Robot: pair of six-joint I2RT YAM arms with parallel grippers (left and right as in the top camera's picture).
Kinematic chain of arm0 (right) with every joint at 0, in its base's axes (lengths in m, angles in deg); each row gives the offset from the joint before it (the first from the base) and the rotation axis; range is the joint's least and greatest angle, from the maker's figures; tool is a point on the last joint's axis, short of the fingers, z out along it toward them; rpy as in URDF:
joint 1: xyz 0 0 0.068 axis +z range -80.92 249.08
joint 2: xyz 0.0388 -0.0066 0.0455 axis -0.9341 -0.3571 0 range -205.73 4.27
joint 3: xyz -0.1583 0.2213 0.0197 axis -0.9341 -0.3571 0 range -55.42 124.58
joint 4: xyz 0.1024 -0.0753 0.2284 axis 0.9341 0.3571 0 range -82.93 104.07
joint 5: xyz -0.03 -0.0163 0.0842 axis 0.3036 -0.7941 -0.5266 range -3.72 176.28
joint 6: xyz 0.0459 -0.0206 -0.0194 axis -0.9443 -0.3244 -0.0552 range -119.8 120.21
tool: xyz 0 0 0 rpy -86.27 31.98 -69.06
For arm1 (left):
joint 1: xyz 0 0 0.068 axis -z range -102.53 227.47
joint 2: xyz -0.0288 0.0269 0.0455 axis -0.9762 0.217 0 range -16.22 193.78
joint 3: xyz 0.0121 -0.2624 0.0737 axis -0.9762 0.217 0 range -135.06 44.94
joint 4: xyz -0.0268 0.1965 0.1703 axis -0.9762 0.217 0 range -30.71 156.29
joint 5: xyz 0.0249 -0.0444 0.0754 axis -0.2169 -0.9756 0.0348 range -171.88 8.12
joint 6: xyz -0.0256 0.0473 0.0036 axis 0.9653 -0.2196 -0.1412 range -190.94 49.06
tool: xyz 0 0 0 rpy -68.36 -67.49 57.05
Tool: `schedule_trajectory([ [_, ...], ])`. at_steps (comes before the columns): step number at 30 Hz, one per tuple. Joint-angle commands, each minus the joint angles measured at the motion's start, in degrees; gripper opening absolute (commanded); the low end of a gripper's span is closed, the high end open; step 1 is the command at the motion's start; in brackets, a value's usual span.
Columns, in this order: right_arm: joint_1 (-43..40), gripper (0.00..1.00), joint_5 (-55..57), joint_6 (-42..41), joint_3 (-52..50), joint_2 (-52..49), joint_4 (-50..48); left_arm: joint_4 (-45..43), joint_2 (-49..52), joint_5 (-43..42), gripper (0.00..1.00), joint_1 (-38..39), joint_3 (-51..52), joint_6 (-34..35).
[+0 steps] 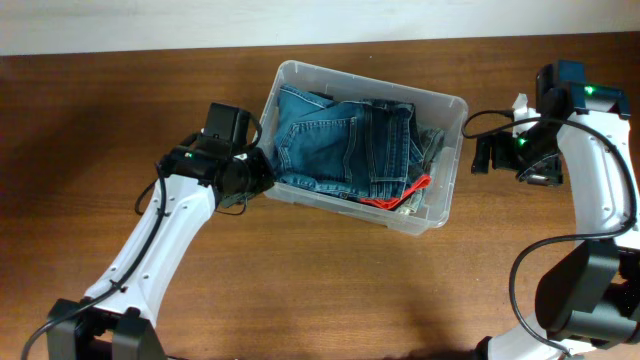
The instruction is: Pack container
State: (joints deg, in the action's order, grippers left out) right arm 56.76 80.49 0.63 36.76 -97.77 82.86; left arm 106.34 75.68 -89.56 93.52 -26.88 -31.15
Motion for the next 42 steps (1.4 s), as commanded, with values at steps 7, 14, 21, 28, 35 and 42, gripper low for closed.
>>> schedule_trajectory([
  [7, 0.31, 0.98, 0.46, -0.04, 0.9, 1.07, -0.02, 1.42, 4.31, -0.2, 0.06, 0.46, 2.99, -2.89],
  [14, 0.31, 0.98, 0.46, -0.04, 0.9, 1.07, -0.02, 3.58, 0.5, -2.4, 0.01, 0.46, 1.53, -2.95],
  [21, 0.31, 0.98, 0.46, -0.04, 0.9, 1.07, -0.02, 3.54, -7.41, -1.16, 0.01, 2.36, 1.51, -2.93],
  [28, 0.31, 0.98, 0.46, -0.04, 0.9, 1.07, -0.02, -3.1, -8.85, 10.34, 0.01, 6.03, 1.53, -11.74],
  [35, 0.31, 0.98, 0.46, -0.04, 0.9, 1.07, -0.02, -8.04, -5.46, 20.92, 0.01, 9.2, 1.53, -20.33],
  [42, 0.31, 0.98, 0.46, -0.04, 0.9, 1.07, -0.02, -9.75, 2.95, 23.58, 0.01, 9.18, 1.53, -26.25],
])
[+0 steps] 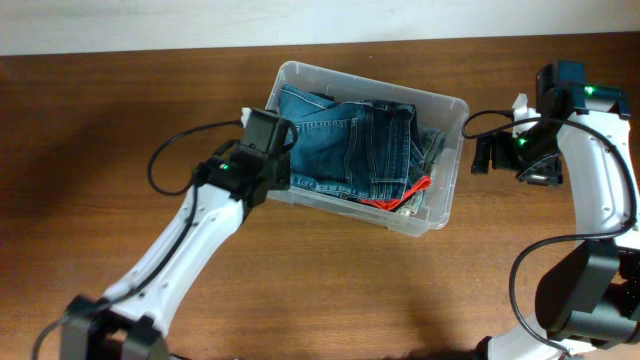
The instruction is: Pack container
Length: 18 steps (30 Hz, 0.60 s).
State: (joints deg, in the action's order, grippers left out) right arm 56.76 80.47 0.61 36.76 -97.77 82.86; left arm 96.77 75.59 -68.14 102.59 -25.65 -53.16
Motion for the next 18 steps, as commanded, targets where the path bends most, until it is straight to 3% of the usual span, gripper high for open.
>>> schedule_trajectory([
  [1, 0.31, 0.99, 0.48, -0.02, 0.9, 1.07, -0.02, -0.15, 3.52, 2.12, 0.0, 0.13, 0.31, -4.22],
  [5, 0.31, 0.98, 0.48, -0.02, 0.9, 1.07, -0.02, 1.2, 3.63, 1.16, 0.01, 0.13, 0.31, -4.22],
  [18, 0.31, 0.98, 0.48, -0.02, 0.9, 1.07, -0.02, 5.88, 3.63, -13.4, 0.01, 0.13, 0.2, -3.39],
])
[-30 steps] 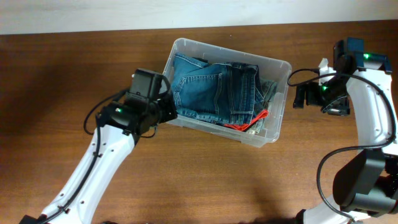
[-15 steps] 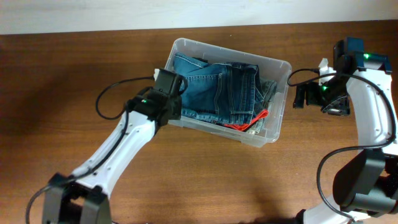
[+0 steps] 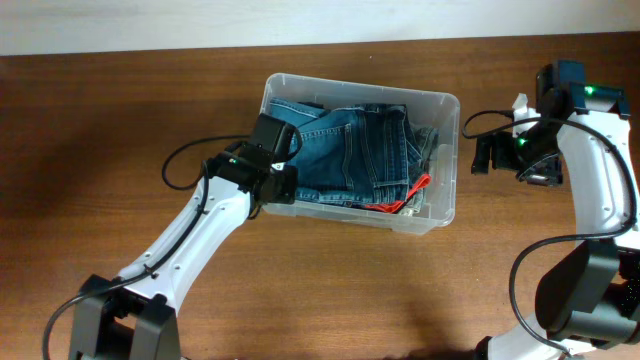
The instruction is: Pack container
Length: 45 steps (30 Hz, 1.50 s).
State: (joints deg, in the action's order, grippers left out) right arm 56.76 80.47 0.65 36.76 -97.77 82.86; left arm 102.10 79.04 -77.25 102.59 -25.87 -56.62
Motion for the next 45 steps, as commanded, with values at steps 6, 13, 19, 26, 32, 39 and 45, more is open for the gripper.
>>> schedule_trajectory([
  [6, 0.31, 0.99, 0.48, -0.07, 0.9, 1.07, -0.02, 0.57, 0.09, -6.99, 0.01, 0.13, -0.24, 0.44],
  [13, 0.31, 0.98, 0.48, -0.07, 0.9, 1.07, -0.02, 2.67, 0.07, -8.33, 0.0, 0.13, -0.24, 2.58],
  [19, 0.31, 0.99, 0.48, -0.07, 0.9, 1.07, -0.02, 3.1, -2.03, -8.28, 0.0, 0.11, -0.61, 2.75],
  [26, 0.31, 0.98, 0.48, -0.07, 0.9, 1.07, -0.02, 3.13, -9.81, -4.0, 0.01, -0.31, -2.34, 2.75],
  [32, 0.31, 0.98, 0.48, -0.07, 0.9, 1.07, -0.02, 3.58, -22.86, 1.62, 0.0, -1.2, -2.38, 2.75],
  [39, 0.31, 0.99, -0.09, -0.11, 0.9, 1.07, -3.17, 9.42, -42.82, 1.68, 0.12, -1.29, -2.38, 2.73],
  [45, 0.33, 0.98, -21.14, 9.81, 0.94, 1.7, -0.96, 14.69, -59.14, 3.41, 0.01, -1.29, -2.38, 2.73],
])
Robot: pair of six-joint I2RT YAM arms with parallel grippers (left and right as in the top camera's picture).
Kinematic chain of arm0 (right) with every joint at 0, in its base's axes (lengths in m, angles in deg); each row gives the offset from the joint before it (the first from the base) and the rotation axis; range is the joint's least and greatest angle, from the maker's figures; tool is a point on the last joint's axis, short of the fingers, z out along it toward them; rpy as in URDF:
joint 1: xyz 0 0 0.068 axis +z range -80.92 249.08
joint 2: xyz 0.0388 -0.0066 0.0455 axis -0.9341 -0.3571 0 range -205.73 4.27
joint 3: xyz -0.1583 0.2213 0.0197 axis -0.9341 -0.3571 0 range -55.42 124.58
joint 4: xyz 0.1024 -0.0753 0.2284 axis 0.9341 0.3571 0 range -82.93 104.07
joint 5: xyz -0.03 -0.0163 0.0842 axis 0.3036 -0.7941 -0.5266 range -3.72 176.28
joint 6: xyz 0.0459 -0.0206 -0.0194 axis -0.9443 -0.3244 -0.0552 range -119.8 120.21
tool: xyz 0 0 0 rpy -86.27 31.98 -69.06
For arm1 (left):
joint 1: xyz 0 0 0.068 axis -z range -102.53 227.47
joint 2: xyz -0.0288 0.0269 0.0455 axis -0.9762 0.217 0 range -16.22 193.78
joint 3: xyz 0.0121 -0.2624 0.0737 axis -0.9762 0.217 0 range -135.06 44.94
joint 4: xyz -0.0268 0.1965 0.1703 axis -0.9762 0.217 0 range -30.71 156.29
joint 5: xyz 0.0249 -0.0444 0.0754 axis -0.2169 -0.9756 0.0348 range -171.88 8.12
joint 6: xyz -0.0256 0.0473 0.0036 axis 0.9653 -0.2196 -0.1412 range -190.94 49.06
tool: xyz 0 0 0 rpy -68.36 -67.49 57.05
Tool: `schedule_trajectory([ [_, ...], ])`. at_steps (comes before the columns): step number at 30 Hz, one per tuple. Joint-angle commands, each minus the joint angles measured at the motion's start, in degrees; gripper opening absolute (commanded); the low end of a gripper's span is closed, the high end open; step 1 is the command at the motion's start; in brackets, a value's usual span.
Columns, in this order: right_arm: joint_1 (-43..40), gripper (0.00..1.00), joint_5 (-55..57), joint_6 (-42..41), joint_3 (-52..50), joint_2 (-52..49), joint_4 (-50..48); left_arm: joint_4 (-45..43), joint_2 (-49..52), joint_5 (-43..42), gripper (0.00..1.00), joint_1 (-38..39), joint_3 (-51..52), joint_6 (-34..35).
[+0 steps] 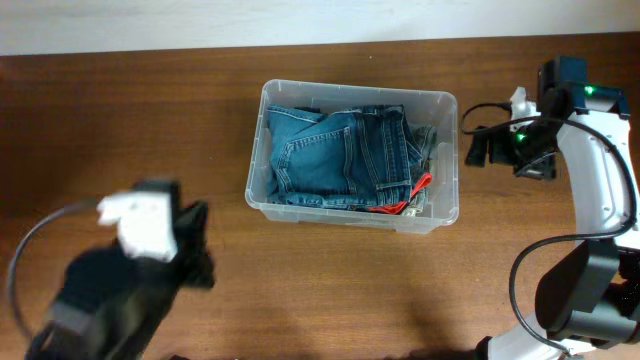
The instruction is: Pack container
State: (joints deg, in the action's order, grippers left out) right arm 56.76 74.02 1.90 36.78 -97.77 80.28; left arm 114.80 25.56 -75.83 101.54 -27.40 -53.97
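Observation:
The clear plastic container (262, 196) stands at the table's middle, roughly square to its edges. Folded blue jeans (335, 150) fill most of it, and a red piece (412, 190) shows at their right end. My left arm is a motion-blurred shape at the lower left. Its gripper (196, 252) is far from the container and too smeared to read. My right gripper (478, 148) hovers just off the container's right wall, and its fingers are too dark to make out.
A black cable (30, 262) loops beside the left arm. The right arm's base (580, 300) stands at the table's right edge. Brown tabletop lies in front of the container, with a white wall along the back.
My left arm was at the container's left wall and is now down at the lower left of the table, blurred. The container sits slightly squarer. My right gripper has shifted a little toward the container.
The container first lay skewed, with my left gripper at its left corner. Then the gripper was at the left rim. Then the container had turned nearly square. Now it is square, with the left arm clear of it. The right arm stayed beside the right wall.

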Motion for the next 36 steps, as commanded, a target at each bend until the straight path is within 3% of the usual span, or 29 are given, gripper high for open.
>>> schedule_trajectory([
  [1, 0.35, 0.98, -17.9, 10.67, 0.9, 2.43, 2.21, 3.48, -8.28, 3.72, 0.01, -0.24, -0.85, 0.09],
  [7, 0.28, 0.98, -22.36, 10.16, 0.9, 17.07, 1.42, 10.93, -15.08, 13.0, 0.01, -0.24, -0.83, 0.11],
  [11, 0.31, 0.98, -14.82, 3.1, 0.9, 35.28, 0.63, 12.22, -15.19, 13.77, 0.01, -0.24, 0.85, 0.81],
  [17, 0.31, 0.98, -6.69, -2.93, 0.9, 59.39, 0.94, 11.58, -15.19, 20.81, 0.01, -0.24, 8.28, 10.27],
  [22, 0.31, 0.98, -1.75, -9.68, 0.92, 73.29, 4.66, 8.35, -15.17, 20.76, 0.01, -0.22, 10.49, 10.45],
  [28, 0.31, 0.98, 3.76, -27.47, 0.85, 84.08, 5.68, 6.43, -15.17, 20.33, 0.01, -0.22, 10.49, 10.43],
  [36, 7.93, 0.98, 5.46, -21.2, 0.74, 86.97, 8.61, 6.75, -15.19, 20.39, 0.01, -0.22, 10.49, 10.4],
])
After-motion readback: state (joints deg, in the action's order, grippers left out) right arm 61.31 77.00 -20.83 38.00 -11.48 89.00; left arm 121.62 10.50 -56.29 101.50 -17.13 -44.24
